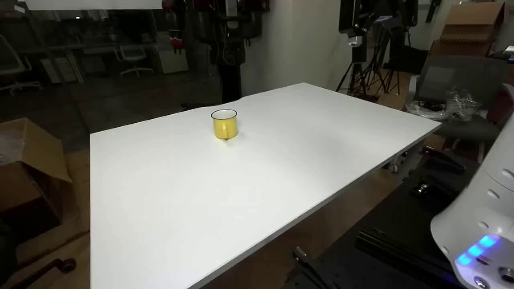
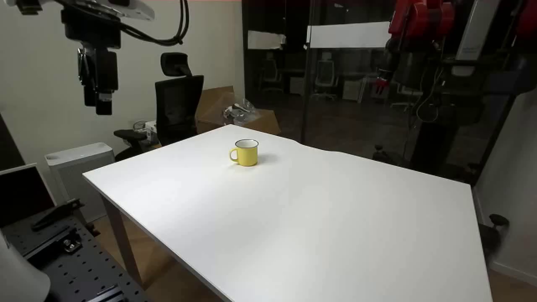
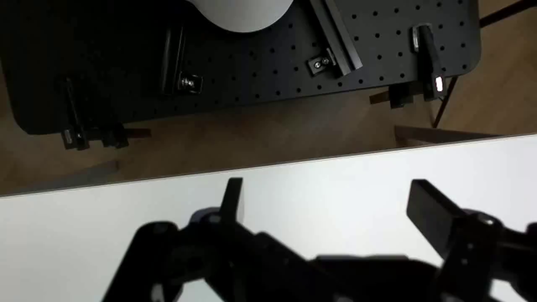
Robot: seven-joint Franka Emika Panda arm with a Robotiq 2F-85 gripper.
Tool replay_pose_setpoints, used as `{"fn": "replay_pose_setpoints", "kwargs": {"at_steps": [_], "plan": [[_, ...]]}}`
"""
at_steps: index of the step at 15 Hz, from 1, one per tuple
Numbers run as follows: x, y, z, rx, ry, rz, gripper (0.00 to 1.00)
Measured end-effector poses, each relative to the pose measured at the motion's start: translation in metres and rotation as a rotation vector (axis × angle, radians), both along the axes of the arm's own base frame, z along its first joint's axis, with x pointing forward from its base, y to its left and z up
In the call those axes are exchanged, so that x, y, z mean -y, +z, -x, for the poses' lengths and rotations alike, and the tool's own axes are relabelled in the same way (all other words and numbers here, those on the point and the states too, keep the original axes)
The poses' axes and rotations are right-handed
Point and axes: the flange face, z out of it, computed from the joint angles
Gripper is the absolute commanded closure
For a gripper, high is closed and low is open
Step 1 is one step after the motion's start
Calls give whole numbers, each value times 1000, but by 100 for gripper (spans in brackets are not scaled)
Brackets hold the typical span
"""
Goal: Move the cup forward
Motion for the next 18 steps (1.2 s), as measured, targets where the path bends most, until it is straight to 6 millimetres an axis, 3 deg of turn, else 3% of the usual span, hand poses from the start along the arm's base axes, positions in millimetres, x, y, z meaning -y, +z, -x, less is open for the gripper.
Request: {"fn": "replay_pose_setpoints", "kwargs": {"at_steps": [10,16,18], "plan": [[1,2,-4,28,2,6,0],[34,25,-49,367,26,198,0],[43,24,-60,410,28,226,0]]}}
